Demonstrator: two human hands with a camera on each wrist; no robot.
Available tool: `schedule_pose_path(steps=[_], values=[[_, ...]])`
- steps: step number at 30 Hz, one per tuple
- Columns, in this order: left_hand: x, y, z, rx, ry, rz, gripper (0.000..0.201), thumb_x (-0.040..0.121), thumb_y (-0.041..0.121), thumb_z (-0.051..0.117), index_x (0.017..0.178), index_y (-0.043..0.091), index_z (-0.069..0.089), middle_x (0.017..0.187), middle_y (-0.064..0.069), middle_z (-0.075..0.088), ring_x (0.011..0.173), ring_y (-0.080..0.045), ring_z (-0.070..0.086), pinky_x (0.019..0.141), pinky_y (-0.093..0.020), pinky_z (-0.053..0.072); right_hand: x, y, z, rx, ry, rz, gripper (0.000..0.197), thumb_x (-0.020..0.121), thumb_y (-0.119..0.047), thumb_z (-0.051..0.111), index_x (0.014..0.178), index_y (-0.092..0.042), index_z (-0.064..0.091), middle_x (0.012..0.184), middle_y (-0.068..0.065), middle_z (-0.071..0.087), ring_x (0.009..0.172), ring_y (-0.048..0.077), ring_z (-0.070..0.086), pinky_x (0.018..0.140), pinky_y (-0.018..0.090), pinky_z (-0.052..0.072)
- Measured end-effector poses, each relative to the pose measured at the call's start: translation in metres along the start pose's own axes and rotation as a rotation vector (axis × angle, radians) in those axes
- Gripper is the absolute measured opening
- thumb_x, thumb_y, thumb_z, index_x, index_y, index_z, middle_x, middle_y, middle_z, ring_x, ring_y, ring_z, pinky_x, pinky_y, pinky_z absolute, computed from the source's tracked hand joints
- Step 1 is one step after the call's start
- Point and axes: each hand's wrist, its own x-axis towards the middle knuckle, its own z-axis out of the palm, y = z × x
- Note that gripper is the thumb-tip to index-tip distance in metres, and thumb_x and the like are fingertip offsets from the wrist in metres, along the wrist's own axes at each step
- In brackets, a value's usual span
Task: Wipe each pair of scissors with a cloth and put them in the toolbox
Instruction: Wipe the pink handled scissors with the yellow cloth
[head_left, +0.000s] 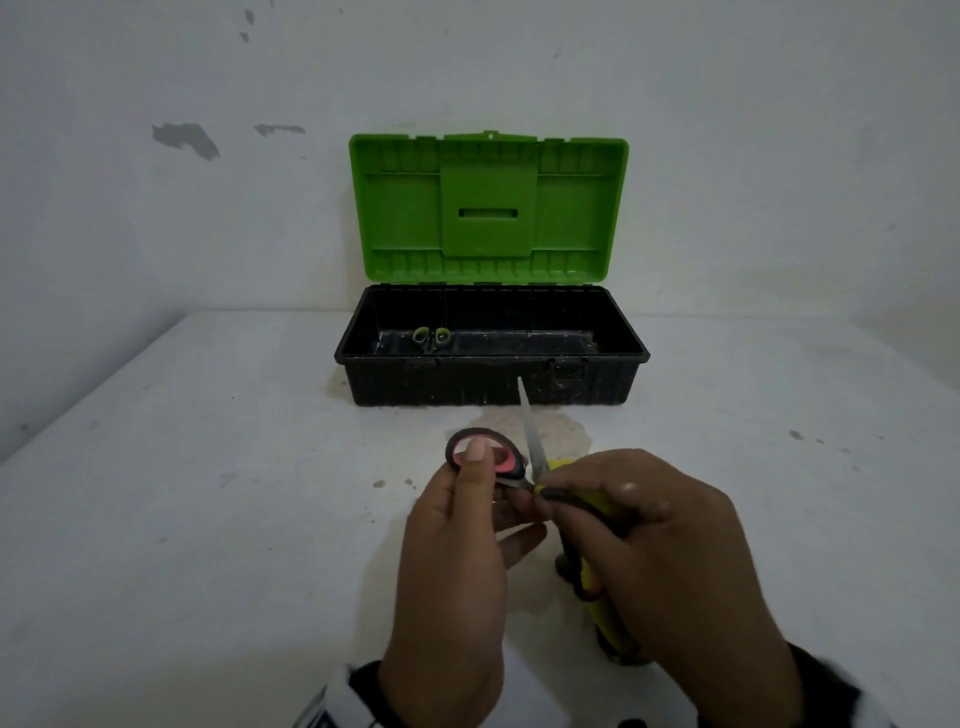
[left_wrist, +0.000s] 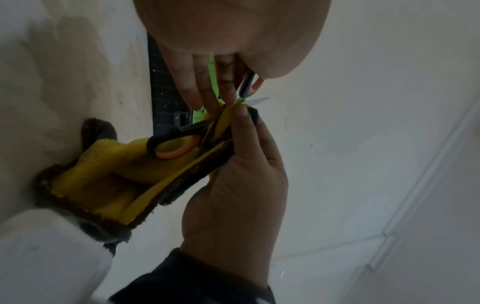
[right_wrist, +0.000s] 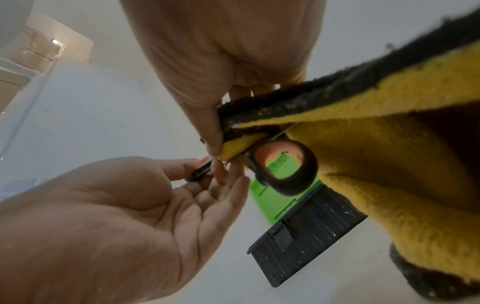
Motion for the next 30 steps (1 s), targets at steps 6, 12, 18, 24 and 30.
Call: schedule_pose_path(steps=[6, 12, 18, 24, 30], values=[[0.002, -0.001, 0.001, 0.021, -0.042, 0.057, 0.031, 0.097, 0.037, 0.045, 0.109, 0.019, 0.067, 0.08, -0.008, 0.073, 0.079, -0.016, 0.073, 0.069, -0.037, 0.061, 0.008, -0.002, -0.001, 0.109, -0.09, 0.194, 0.014, 0.079, -0.025, 0.076, 0.078, -0.036, 0.068, 0.079, -0.021, 0.064, 0.088, -0.003, 0.059, 0.074, 0.003, 0.043], [0.005, -0.003, 0.0, 0.069, -0.082, 0.056, 0.024, 0.099, 0.034, 0.045, 0.104, 0.026, 0.066, 0.071, 0.001, 0.07, 0.077, -0.012, 0.072, 0.069, -0.037, 0.062, 0.011, -0.006, 0.002, 0.172, -0.142, 0.262, 0.018, 0.082, -0.02, 0.075, 0.077, -0.034, 0.064, 0.077, -0.02, 0.064, 0.083, -0.005, 0.061, 0.068, 0.004, 0.045], [-0.001, -0.007, 0.0, 0.158, -0.296, 0.045, 0.025, 0.098, 0.026, 0.047, 0.118, 0.042, 0.046, 0.095, 0.017, 0.063, 0.085, -0.008, 0.069, 0.069, -0.035, 0.061, 0.015, -0.003, 0.001, 0.298, -0.041, 0.36, 0.013, 0.081, -0.017, 0.077, 0.076, -0.027, 0.07, 0.076, -0.017, 0.07, 0.072, 0.003, 0.066, 0.063, 0.009, 0.049], [0.002, -0.014, -0.015, 0.53, -0.429, 0.446, 0.114, 0.071, 0.004, 0.072, 0.14, 0.06, 0.0, 0.122, 0.02, 0.033, 0.09, -0.011, 0.057, 0.054, -0.023, 0.053, 0.021, 0.0, -0.004, 0.398, 0.021, 0.456, 0.011, 0.078, -0.016, 0.08, 0.073, -0.023, 0.073, 0.072, -0.009, 0.074, 0.066, 0.006, 0.069, 0.063, 0.021, 0.056], [0.009, 0.01, -0.028, 0.86, -0.607, 0.502, 0.115, 0.077, 0.032, 0.078, 0.139, 0.065, -0.013, 0.126, 0.023, 0.037, 0.088, -0.011, 0.061, 0.069, -0.03, 0.058, 0.021, 0.0, -0.007, 0.405, 0.0, 0.459, 0.009, 0.078, -0.018, 0.08, 0.074, -0.023, 0.074, 0.069, -0.01, 0.073, 0.062, 0.003, 0.068, 0.058, 0.014, 0.052]])
